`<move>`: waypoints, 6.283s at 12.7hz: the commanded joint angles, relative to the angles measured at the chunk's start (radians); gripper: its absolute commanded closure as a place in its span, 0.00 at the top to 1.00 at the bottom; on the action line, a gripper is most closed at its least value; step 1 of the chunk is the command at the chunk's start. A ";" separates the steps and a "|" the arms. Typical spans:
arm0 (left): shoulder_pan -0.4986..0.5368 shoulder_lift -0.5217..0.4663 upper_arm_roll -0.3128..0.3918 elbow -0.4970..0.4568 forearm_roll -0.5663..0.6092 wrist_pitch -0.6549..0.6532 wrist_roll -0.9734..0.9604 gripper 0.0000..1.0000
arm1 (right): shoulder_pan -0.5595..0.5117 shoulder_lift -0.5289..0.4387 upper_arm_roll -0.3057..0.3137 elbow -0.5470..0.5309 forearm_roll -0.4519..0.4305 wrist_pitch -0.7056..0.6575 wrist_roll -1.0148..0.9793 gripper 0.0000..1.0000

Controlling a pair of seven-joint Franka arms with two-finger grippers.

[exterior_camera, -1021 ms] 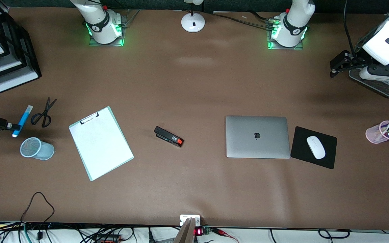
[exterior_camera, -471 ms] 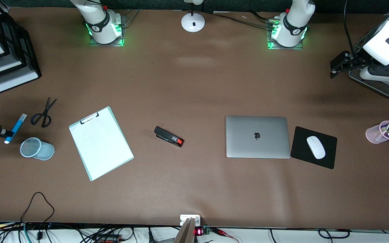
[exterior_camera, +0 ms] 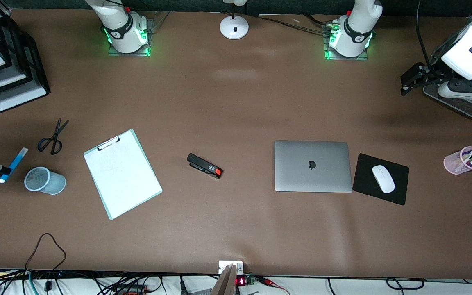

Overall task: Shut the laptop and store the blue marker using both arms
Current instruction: 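Position the marker above the light blue cup with the right gripper, then lower the marker down into the cup with the right gripper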

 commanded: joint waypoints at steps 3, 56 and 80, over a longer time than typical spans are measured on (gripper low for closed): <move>0.009 -0.008 -0.005 -0.007 -0.020 0.010 -0.006 1.00 | -0.007 0.023 0.009 0.032 -0.014 -0.001 -0.018 0.00; 0.014 0.122 -0.120 0.215 0.049 -0.147 -0.161 1.00 | 0.249 -0.085 0.072 0.089 -0.320 -0.096 -0.752 0.00; -0.003 0.144 -0.139 0.212 0.091 -0.183 -0.161 1.00 | -0.045 0.102 0.072 0.210 0.075 -0.276 -1.224 0.00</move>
